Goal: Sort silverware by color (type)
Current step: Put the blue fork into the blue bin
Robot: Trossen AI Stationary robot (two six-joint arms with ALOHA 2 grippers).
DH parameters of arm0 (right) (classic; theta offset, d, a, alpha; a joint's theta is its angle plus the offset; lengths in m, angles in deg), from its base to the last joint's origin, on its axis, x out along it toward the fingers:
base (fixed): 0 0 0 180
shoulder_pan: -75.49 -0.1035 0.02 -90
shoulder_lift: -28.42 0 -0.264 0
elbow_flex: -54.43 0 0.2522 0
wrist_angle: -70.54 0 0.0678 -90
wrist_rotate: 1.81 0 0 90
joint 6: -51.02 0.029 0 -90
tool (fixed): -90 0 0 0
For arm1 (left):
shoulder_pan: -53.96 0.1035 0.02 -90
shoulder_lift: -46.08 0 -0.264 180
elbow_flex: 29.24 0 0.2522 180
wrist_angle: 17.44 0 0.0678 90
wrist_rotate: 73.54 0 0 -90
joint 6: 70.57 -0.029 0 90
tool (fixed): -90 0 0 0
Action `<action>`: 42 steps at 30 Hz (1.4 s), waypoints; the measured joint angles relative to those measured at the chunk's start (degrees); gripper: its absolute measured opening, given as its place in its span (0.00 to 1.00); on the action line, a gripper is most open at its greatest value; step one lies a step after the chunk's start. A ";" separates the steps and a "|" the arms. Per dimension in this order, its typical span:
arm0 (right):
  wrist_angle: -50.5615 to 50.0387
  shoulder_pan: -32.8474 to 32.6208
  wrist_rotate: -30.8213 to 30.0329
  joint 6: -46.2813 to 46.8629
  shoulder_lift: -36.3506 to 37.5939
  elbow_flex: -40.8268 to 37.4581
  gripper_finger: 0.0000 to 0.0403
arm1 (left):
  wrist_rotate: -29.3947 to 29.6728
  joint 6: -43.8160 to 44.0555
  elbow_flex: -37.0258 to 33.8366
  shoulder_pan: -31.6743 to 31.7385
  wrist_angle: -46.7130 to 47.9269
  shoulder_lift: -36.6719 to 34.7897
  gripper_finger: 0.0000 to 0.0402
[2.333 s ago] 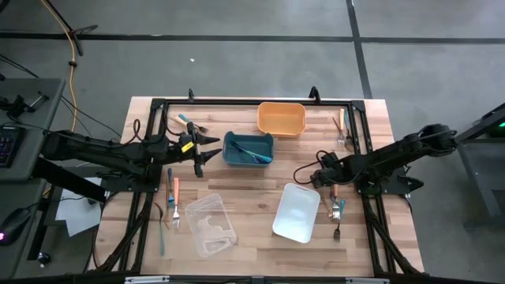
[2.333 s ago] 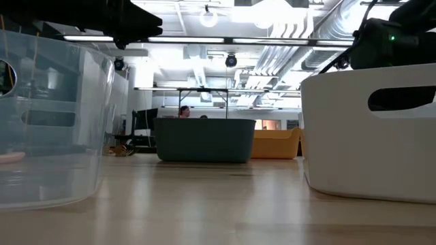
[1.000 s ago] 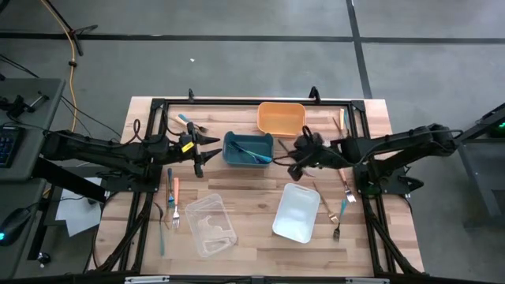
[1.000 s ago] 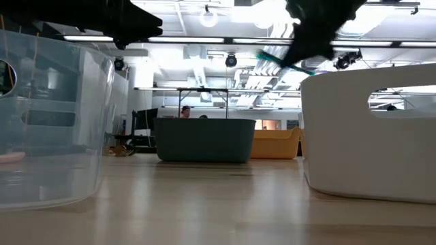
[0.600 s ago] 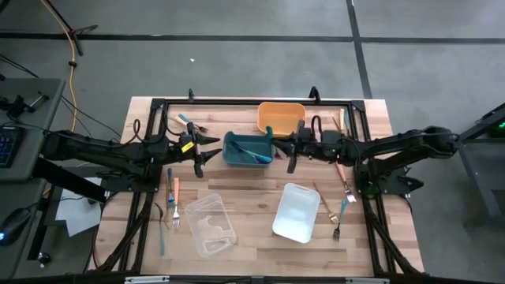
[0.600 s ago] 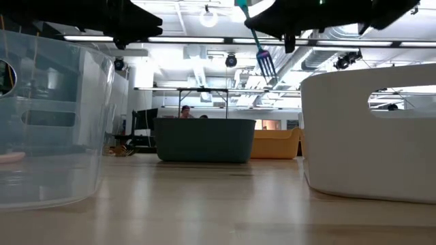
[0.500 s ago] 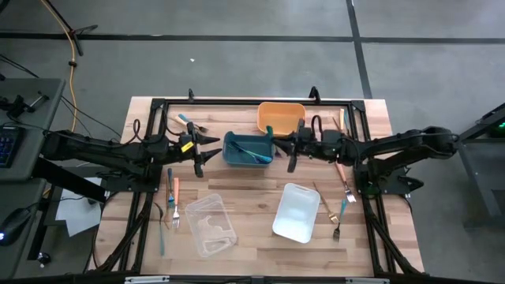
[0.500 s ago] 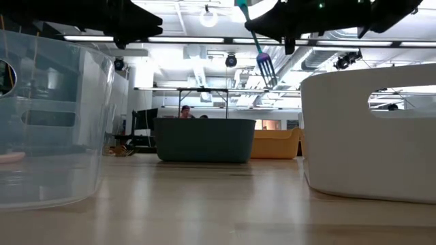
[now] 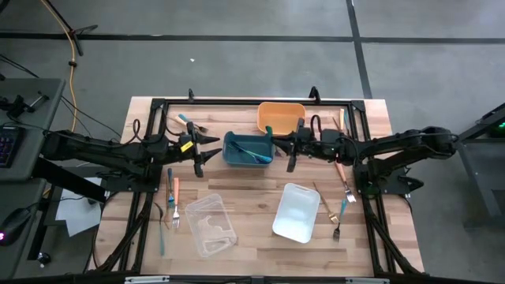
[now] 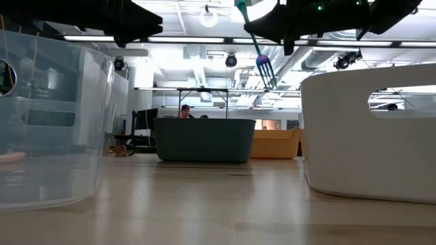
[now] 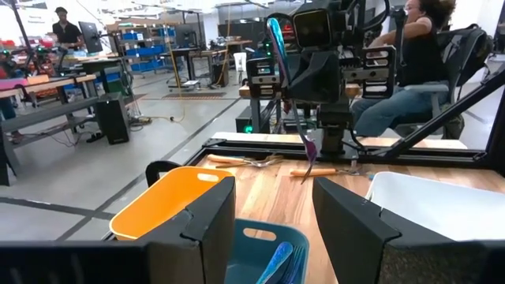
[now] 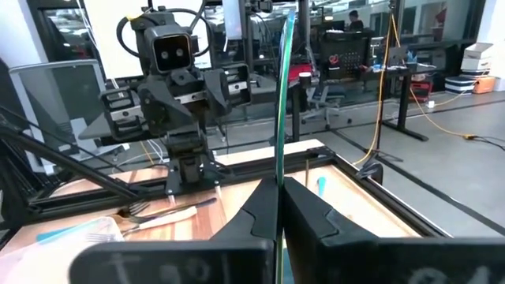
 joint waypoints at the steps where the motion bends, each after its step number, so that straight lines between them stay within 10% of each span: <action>1: 0.02 0.00 0.00 -0.02 0.00 0.02 0.00 | 0.02 -0.04 0.00 0.00 0.15 0.00 0.41; 10: -2.23 1.74 -0.77 -0.63 -5.64 6.70 0.00 | -2.36 0.02 0.00 -0.19 -2.58 -0.32 0.40; 29: -55.63 6.40 -0.45 -6.01 -37.11 49.26 0.00 | -7.32 -1.46 0.04 -4.91 -1.02 -9.16 0.40; 42: -61.03 6.40 -1.14 -6.00 -42.69 52.84 0.01 | -7.30 -1.46 0.04 -5.07 -1.04 -9.16 0.41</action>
